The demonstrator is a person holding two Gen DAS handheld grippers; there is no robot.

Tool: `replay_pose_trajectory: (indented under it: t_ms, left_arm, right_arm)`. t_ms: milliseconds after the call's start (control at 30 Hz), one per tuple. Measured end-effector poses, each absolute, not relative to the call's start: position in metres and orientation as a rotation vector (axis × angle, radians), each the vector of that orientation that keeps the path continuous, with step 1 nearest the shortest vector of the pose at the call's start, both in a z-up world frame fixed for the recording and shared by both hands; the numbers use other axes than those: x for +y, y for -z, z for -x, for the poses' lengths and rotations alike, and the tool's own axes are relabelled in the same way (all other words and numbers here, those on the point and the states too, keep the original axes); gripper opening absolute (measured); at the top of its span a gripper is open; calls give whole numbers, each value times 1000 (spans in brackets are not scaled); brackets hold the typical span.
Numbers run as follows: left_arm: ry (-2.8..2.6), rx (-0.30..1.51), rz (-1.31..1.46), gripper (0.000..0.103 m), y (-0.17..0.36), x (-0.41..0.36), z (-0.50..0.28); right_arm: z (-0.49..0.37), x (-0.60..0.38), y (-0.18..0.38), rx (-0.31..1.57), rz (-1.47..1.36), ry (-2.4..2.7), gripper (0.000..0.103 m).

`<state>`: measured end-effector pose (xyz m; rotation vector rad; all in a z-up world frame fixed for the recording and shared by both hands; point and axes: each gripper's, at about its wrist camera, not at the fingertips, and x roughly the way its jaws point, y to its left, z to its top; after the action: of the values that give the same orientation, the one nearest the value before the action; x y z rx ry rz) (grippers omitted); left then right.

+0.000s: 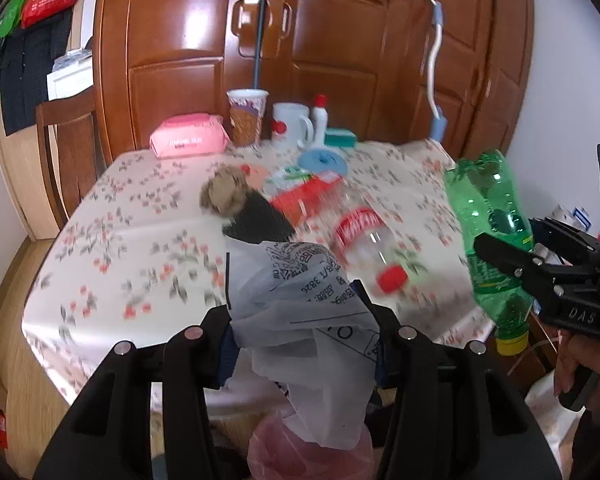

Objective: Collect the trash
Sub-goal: 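Carry the bag and bottle down over the pink trash bin with both tools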

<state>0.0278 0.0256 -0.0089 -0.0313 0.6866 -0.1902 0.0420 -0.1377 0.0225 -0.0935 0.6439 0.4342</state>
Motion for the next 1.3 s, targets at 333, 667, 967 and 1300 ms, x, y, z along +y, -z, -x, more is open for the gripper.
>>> replay_pose_trajectory:
  t_ms: [333, 667, 967, 1300]
  left_arm:
    - [208, 846, 14, 49, 85, 18, 21]
    - [188, 1117, -11, 49, 235, 14, 18]
    - [182, 1327, 4, 49, 358, 15, 2]
    - [173, 1448, 4, 49, 411, 11, -16]
  right_arm:
    - [15, -110, 62, 797, 93, -509, 65]
    - [19, -103, 207, 1033, 93, -510, 65]
    - [1, -92, 322, 1243, 137, -508, 65]
    - [-13, -86, 393, 1398, 154, -496, 65]
